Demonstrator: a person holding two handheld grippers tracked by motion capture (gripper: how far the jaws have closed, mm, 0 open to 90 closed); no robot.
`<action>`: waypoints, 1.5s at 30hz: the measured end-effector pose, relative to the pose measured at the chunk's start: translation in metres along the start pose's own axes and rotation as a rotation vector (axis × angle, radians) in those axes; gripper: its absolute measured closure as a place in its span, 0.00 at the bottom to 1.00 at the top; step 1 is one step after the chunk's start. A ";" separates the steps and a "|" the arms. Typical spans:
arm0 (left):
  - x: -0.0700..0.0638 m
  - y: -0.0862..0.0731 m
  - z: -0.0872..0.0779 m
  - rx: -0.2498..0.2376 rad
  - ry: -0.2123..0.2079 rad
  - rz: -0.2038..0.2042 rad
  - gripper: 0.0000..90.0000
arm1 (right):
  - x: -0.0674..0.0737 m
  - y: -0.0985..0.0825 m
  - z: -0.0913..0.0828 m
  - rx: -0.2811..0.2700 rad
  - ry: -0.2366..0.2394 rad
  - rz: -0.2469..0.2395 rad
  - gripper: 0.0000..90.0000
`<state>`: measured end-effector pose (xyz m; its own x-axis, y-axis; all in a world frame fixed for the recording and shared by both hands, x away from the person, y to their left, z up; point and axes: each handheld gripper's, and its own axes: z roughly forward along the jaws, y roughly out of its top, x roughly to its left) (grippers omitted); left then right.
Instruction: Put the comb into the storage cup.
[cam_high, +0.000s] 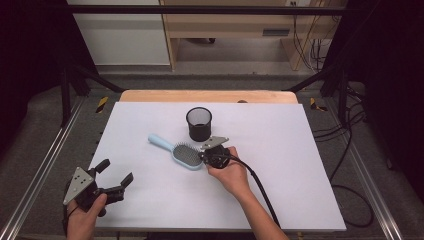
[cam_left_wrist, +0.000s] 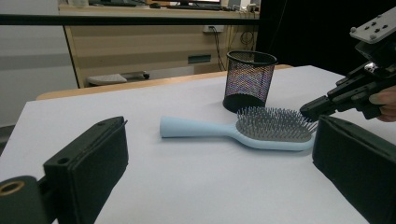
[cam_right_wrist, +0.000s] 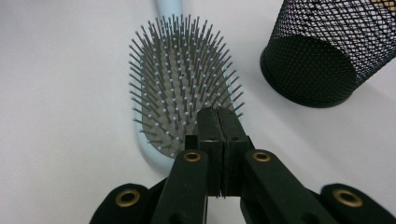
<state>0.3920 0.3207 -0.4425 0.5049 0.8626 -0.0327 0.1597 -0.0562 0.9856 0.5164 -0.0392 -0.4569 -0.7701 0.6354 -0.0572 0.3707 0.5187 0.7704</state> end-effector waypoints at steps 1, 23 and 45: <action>0.000 0.000 0.000 0.002 -0.001 0.000 0.04 | 0.000 0.000 -0.001 -0.003 0.000 -0.003 0.99; -0.011 -0.006 0.020 0.119 -0.022 0.026 0.06 | -0.005 -0.059 -0.092 -0.117 -0.036 0.064 0.83; -0.006 0.014 0.102 0.250 -0.003 0.052 0.14 | -0.026 -0.135 -0.162 -0.243 -0.217 0.254 0.34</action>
<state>0.4778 0.2634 -0.4454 0.5208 0.8535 0.0165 0.3377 -0.2237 0.9143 0.4021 -0.2185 -0.4568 -0.5328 0.8452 0.0419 0.3815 0.1957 0.9034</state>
